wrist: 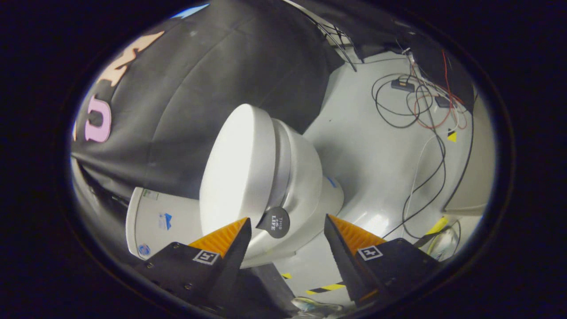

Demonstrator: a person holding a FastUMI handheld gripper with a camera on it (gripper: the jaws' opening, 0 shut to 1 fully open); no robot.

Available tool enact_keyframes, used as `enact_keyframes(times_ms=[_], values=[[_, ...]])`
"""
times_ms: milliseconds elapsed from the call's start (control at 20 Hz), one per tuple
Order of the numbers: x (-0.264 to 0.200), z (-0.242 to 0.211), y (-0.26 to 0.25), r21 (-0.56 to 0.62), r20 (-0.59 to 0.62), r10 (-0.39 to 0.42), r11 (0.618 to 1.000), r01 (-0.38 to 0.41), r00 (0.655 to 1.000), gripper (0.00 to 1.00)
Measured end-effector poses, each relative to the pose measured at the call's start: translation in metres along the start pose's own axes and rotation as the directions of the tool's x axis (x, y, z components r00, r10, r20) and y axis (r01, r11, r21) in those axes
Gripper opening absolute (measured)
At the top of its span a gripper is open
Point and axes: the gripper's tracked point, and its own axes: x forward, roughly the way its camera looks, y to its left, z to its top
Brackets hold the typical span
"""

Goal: Open the toilet lid.

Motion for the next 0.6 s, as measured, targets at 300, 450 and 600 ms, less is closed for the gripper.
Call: enact_keyframes(times_ms=[300,450,600], values=[[0.02,-0.005,0.008,0.049,-0.052,0.029,0.998,-0.026,0.998,0.65],[0.024,-0.002,0.006,0.084,-0.05,0.034,0.996,-0.03,0.998,0.45],[0.023,-0.002,0.009,0.109,-0.037,0.06,0.992,-0.056,0.997,0.17]])
